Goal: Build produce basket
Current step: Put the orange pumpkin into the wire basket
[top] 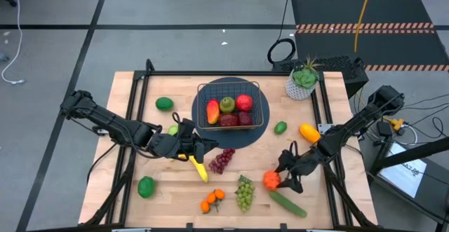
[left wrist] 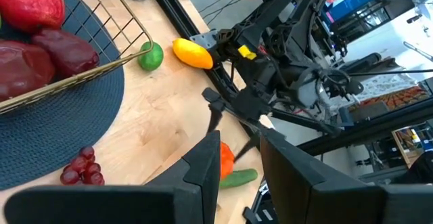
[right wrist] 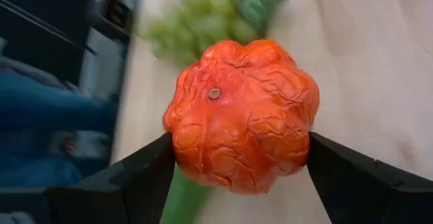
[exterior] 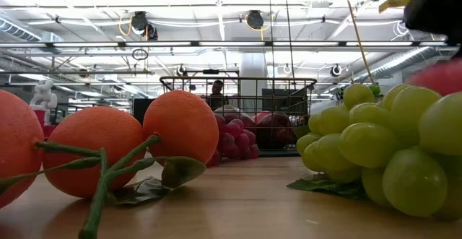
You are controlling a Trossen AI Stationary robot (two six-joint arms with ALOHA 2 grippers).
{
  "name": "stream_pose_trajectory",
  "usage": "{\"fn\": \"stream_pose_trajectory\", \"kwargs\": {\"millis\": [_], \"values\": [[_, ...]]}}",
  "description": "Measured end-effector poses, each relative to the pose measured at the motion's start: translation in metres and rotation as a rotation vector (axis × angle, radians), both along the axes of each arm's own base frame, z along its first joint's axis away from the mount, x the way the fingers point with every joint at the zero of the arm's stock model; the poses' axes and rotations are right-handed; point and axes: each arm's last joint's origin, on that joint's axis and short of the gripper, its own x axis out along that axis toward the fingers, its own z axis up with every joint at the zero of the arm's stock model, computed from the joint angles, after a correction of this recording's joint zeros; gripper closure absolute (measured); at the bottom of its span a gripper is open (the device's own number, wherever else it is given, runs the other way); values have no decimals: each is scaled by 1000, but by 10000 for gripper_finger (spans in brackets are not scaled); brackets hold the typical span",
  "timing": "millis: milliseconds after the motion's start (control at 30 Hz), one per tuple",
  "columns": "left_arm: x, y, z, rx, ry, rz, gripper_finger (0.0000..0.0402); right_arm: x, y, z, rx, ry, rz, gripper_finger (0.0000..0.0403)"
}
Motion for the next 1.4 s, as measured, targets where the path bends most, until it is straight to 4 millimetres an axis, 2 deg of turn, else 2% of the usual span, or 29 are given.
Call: {"fn": "stream_pose_trajectory", "kwargs": {"millis": [300,500,633,833,1000,1167,1400], "values": [[0,0,0,19,4,-7,295,19,-4,34,305,-236,-130,103],[0,0,0,29,5,-10,295,31,-15,59,548,-401,-236,103],[0,0,0,41,7,-15,295,36,-25,69,708,-445,-310,103],[0,0,0,66,12,-23,295,41,-36,74,919,-392,-418,101],[0,0,-1,87,21,-30,295,44,-42,74,1013,-348,-477,101],[-2,1,-3,104,48,-33,295,46,-48,74,1045,-344,-516,101],[-21,9,7,93,88,-24,295,48,-57,74,1026,-423,-655,101]]}}
